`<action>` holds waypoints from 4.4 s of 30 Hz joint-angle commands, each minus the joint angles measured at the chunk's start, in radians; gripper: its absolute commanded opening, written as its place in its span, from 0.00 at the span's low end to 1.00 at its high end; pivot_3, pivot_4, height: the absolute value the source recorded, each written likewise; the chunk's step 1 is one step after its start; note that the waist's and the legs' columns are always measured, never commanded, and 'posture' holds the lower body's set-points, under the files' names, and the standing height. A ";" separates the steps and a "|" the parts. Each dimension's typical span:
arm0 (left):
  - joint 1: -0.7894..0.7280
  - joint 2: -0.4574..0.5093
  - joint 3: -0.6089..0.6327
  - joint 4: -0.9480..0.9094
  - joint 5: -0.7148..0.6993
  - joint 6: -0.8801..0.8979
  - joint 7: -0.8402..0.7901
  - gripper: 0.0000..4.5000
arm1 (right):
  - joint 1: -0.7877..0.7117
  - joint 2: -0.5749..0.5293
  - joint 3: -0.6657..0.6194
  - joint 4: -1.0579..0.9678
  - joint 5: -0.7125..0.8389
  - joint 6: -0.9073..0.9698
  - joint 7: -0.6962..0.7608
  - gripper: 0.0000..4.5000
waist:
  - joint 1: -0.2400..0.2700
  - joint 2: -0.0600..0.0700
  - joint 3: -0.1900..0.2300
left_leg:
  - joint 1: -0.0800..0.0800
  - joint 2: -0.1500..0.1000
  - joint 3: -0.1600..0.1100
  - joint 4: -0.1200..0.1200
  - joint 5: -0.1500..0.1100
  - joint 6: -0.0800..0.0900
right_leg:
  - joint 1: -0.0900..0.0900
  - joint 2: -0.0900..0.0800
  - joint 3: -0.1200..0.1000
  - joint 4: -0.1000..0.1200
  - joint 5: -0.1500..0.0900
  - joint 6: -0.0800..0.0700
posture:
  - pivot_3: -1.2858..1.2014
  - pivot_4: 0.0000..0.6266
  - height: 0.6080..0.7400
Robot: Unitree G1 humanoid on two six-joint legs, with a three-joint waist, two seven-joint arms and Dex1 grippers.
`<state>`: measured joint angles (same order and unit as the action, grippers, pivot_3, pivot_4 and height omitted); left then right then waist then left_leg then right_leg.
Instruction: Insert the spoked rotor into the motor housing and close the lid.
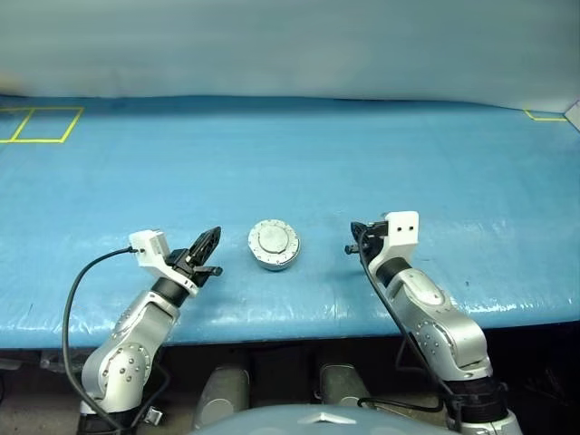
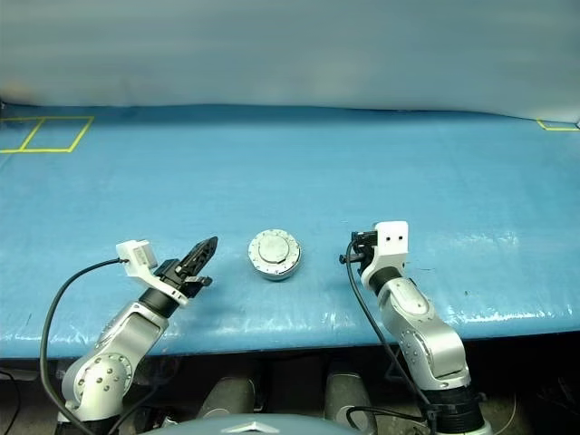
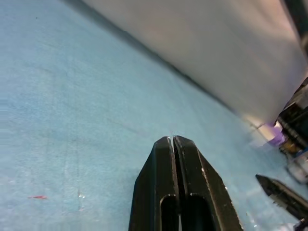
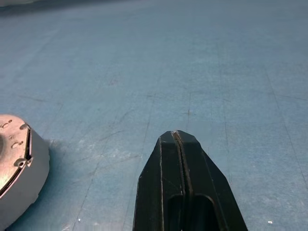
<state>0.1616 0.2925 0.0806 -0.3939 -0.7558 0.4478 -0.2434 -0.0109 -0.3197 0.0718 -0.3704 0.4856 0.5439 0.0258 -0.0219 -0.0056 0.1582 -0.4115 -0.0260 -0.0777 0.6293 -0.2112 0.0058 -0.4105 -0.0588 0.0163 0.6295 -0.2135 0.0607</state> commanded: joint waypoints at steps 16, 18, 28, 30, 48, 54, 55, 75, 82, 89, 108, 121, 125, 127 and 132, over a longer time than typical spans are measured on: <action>-0.007 -0.016 -0.074 0.055 0.341 -0.182 -0.067 0.00 | -0.122 0.089 0.247 -0.181 -0.247 0.103 0.016 0.40 | 0.003 0.000 0.000 | 0.000 0.001 -0.001 0.000 0.000 0.000 | -0.001 -0.001 -0.001 0.001 0.001 0.001 | 0.52 0.24 1.00; -0.004 -0.022 -0.071 0.058 0.348 -0.187 -0.072 0.00 | -0.138 0.127 0.285 -0.163 -0.282 0.095 0.010 0.56 | 0.002 0.000 0.000 | 0.000 0.001 -0.001 0.000 0.000 -0.001 | -0.001 -0.001 -0.001 0.001 0.001 0.001 | 0.52 0.24 1.00; 0.014 -0.018 -0.101 0.083 0.471 -0.336 -0.116 0.00 | -0.170 0.235 0.389 -0.030 -0.406 0.034 0.028 1.00 | 0.001 -0.001 0.000 | 0.000 0.000 -0.001 0.000 0.001 -0.001 | -0.001 -0.001 0.000 0.001 0.003 -0.001 | 0.52 0.24 1.00; 0.025 -0.007 -0.118 0.094 0.517 -0.378 -0.128 0.00 | -0.169 0.247 0.390 -0.005 -0.411 0.027 0.040 1.00 | 0.001 -0.001 -0.001 | 0.001 0.000 -0.001 0.000 0.001 -0.001 | -0.001 -0.001 -0.001 0.001 0.003 -0.002 | 0.52 0.24 1.00; 0.087 -0.035 -0.172 0.162 0.599 -0.486 -0.171 0.00 | -0.161 0.290 0.375 0.166 -0.465 -0.040 0.100 1.00 | -0.004 -0.001 -0.001 | 0.002 0.001 -0.001 0.001 0.001 -0.002 | -0.001 -0.001 0.000 0.006 0.002 0.000 | 0.52 0.24 1.00; 0.083 -0.037 -0.162 0.171 0.591 -0.480 -0.177 0.00 | -0.165 0.301 0.363 0.104 -0.417 0.034 0.160 0.67 | -0.004 -0.001 -0.001 | 0.003 0.001 -0.001 0.002 0.002 -0.002 | -0.002 -0.001 0.000 0.009 0.001 -0.001 | 0.52 0.24 1.00; 0.081 -0.037 -0.163 0.173 0.590 -0.480 -0.179 0.00 | -0.170 0.297 0.368 0.092 -0.414 0.051 0.173 0.67 | -0.004 -0.001 -0.001 | 0.003 0.001 -0.001 0.002 0.002 -0.002 | -0.002 -0.001 0.000 0.010 0.001 -0.001 | 0.52 0.24 1.00; 0.087 -0.055 -0.180 0.184 0.574 -0.464 -0.217 0.00 | -0.250 0.220 0.445 0.012 -0.430 0.123 0.318 0.67 | -0.007 -0.001 -0.001 | 0.004 0.000 -0.003 0.002 0.002 -0.003 | -0.002 -0.001 -0.001 0.013 -0.001 -0.003 | 0.52 0.24 1.00; 0.090 -0.055 -0.180 0.186 0.572 -0.460 -0.216 0.00 | -0.295 0.176 0.444 0.010 -0.413 0.168 0.397 0.67 | -0.007 -0.001 -0.001 | 0.004 0.001 -0.003 0.002 0.002 -0.003 | -0.002 -0.001 -0.001 0.013 -0.001 -0.003 | 0.52 0.24 1.00; 0.093 -0.057 -0.181 0.182 0.564 -0.452 -0.219 0.00 | -0.315 0.190 0.400 0.046 -0.355 0.252 0.449 0.67 | -0.006 -0.001 -0.001 | 0.003 0.001 -0.004 0.002 0.002 -0.003 | -0.002 -0.001 -0.002 0.013 -0.001 -0.004 | 0.52 0.24 1.00; 0.098 -0.063 -0.174 0.179 0.563 -0.438 -0.221 0.00 | -0.479 0.086 0.421 0.124 -0.361 0.110 0.622 0.67 | -0.009 -0.001 0.000 | 0.004 0.000 -0.003 0.002 0.002 -0.003 | -0.002 -0.001 -0.002 0.014 -0.001 -0.003 | 0.52 0.24 1.00; 0.093 -0.072 -0.183 0.183 0.564 -0.432 -0.224 0.00 | -0.596 0.007 0.398 0.304 -0.364 -0.015 0.802 0.67 | -0.008 -0.001 0.000 | 0.003 0.000 -0.003 0.002 0.002 -0.003 | -0.002 -0.001 -0.002 0.013 -0.001 -0.003 | 0.52 0.24 1.00; 0.098 -0.076 -0.184 0.181 0.563 -0.434 -0.221 0.00 | -0.614 0.004 0.408 0.371 -0.380 -0.053 0.838 0.67 | -0.007 -0.001 0.000 | 0.003 0.000 -0.003 0.002 0.002 -0.003 | -0.002 -0.001 -0.002 0.013 0.000 -0.004 | 0.52 0.24 1.00; 0.100 -0.077 -0.183 0.180 0.564 -0.434 -0.220 0.00 | -0.618 0.004 0.412 0.393 -0.386 -0.066 0.850 0.67 | -0.007 -0.001 0.000 | 0.003 0.000 -0.003 0.002 0.002 -0.003 | -0.002 -0.001 -0.002 0.013 0.000 -0.004 | 0.52 0.24 1.00; 0.101 -0.078 -0.182 0.179 0.564 -0.432 -0.220 0.00 | -0.616 0.018 0.405 0.435 -0.390 -0.092 0.867 0.67 | -0.006 -0.001 0.000 | 0.003 0.000 -0.003 0.002 0.002 -0.003 | -0.002 -0.001 -0.002 0.013 0.001 -0.006 | 0.52 0.24 1.00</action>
<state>0.2629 0.2189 -0.0969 -0.1957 -0.1796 0.0206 -0.4596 -0.6106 -0.3096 0.4983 0.0737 0.0854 0.4822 0.8743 -0.0276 -0.0064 0.1580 -0.4081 -0.0260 -0.0805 0.6317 -0.2089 0.0026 -0.4125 -0.0599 0.0139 0.6429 -0.2124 0.0549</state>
